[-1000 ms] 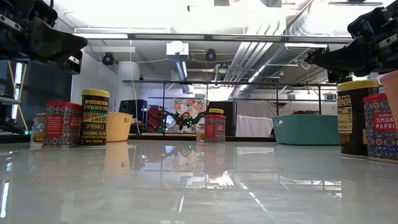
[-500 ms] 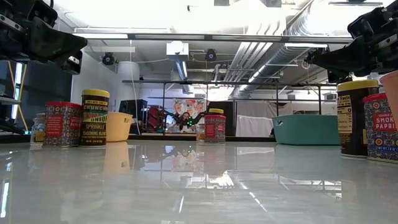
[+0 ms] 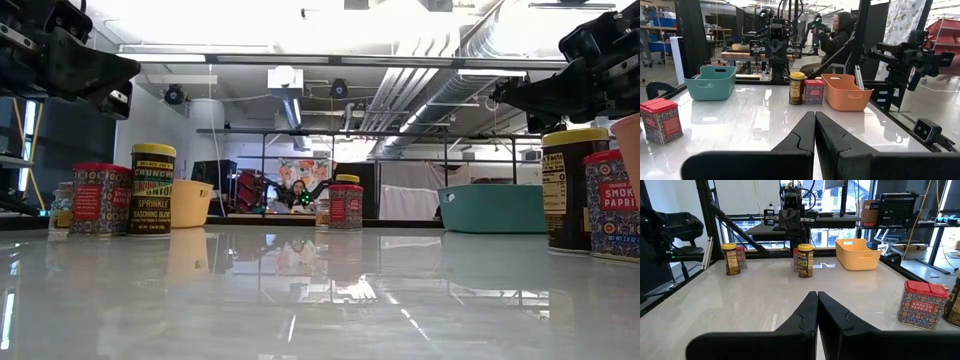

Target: Sort spices by type

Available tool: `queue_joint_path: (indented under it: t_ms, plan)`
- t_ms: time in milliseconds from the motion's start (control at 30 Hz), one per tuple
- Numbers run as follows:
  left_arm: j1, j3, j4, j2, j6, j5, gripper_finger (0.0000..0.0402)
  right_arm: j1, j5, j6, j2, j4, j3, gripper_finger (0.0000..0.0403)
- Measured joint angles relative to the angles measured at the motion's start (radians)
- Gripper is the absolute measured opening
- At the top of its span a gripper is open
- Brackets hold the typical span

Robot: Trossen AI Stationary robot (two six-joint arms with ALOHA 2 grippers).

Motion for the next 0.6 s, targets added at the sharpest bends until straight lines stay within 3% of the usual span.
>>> queue_joint_path:
  t_ms: [267,367,467,533,600]
  plan:
    - [0.0,0.0,0.0,0.0,0.0,0.0,0.0,-0.002,0.038,-0.036,0.002,0.036,0.0,0.0001]
    - [0.0,0.0,0.0,0.0,0.0,0.0,0.0,-0.014,0.152,0.164,0.006,0.374,0.0,0.0001]
    - [0.0,0.0,0.0,0.0,0.0,0.0,0.0,-0.028,0.412,0.38,0.013,0.776,0.0,0.0001]
    - [0.0,0.0,0.0,0.0,0.0,0.0,0.0,-0.039,0.573,0.442,0.014,0.858,0.014,0.0001]
    - [0.0,0.0,0.0,0.0,0.0,0.0,0.0,-0.047,0.553,0.514,0.025,0.796,0.073,0.0001]
